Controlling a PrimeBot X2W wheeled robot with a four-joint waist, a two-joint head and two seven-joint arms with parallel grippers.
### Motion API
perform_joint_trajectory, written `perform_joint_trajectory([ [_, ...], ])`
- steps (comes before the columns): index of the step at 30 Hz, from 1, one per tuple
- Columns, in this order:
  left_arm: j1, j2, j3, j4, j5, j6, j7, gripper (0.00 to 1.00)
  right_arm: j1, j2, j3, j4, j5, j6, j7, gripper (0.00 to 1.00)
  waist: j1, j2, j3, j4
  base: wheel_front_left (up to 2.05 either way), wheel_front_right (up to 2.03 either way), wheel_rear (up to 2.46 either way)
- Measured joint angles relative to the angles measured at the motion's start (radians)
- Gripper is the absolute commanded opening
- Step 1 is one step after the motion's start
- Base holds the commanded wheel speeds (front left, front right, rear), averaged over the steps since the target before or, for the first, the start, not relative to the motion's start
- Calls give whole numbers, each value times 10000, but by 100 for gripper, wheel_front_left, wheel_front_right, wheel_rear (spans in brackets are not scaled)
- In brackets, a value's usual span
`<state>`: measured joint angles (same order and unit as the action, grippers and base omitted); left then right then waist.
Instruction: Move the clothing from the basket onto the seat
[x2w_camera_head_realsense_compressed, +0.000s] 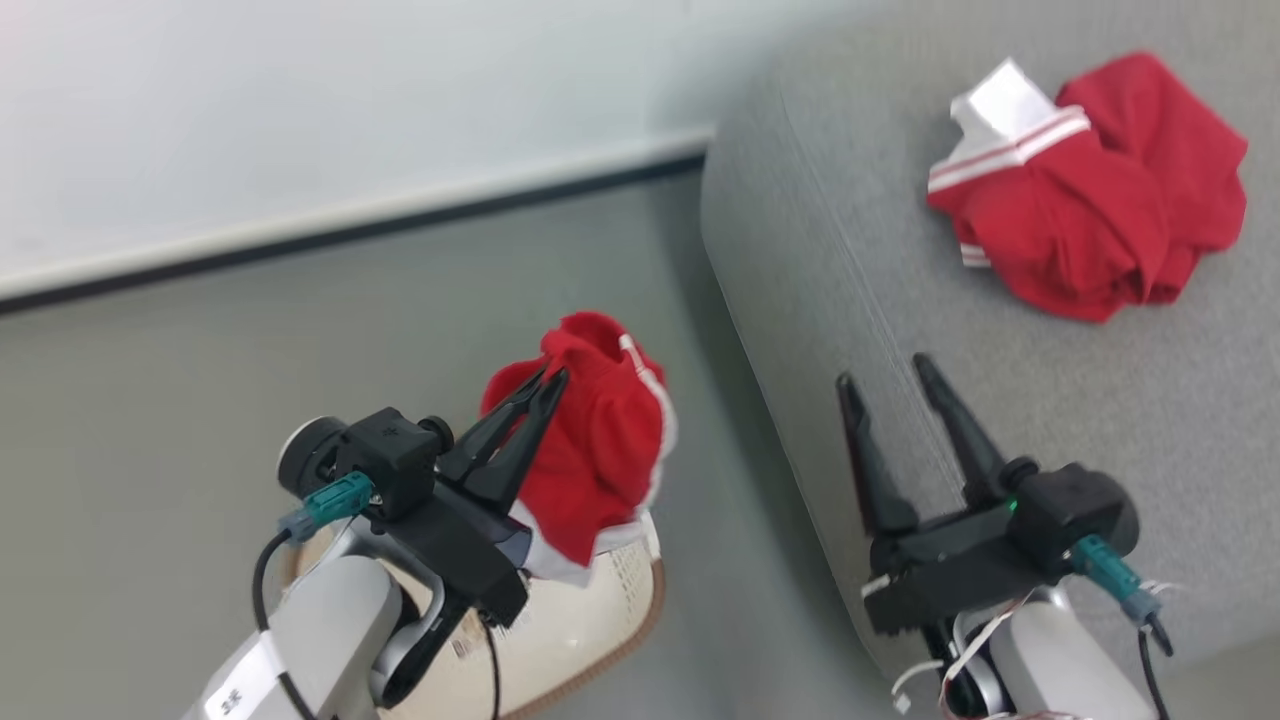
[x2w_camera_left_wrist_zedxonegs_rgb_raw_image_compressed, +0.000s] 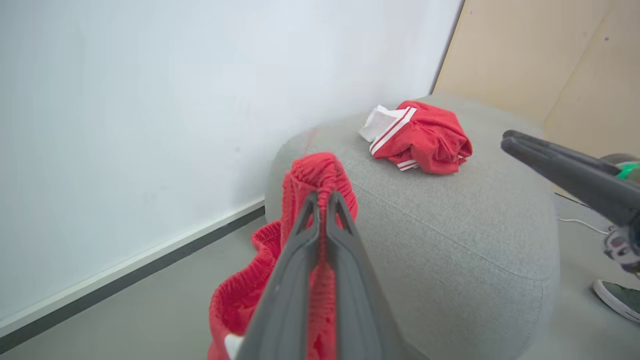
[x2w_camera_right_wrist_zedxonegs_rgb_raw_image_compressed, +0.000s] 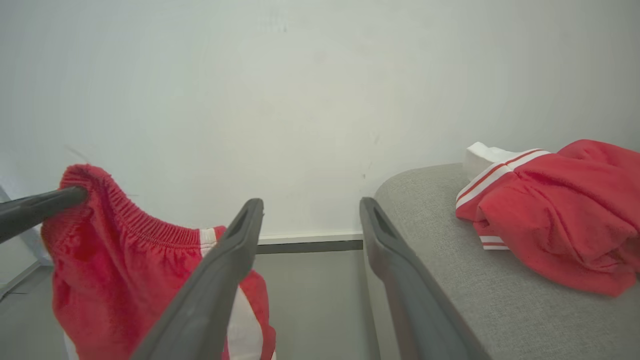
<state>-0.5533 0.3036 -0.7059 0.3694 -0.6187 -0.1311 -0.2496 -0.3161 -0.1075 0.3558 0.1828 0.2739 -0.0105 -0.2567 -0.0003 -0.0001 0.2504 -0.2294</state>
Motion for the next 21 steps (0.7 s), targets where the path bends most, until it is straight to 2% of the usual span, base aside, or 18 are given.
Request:
perform_joint_trajectory([
  [9, 84, -370, 502, -1101, -504, 0, -2, 0, 657, -104, 288, 372, 249, 642, 2, 100, 1, 0, -1283, 375, 0, 0, 0],
  [21, 76, -370, 706, -2084, -550, 259, 13, 0, 746, -65, 918, 713, 228, 915, 2, 100, 2, -1, -2074, 642, 0, 0, 0],
])
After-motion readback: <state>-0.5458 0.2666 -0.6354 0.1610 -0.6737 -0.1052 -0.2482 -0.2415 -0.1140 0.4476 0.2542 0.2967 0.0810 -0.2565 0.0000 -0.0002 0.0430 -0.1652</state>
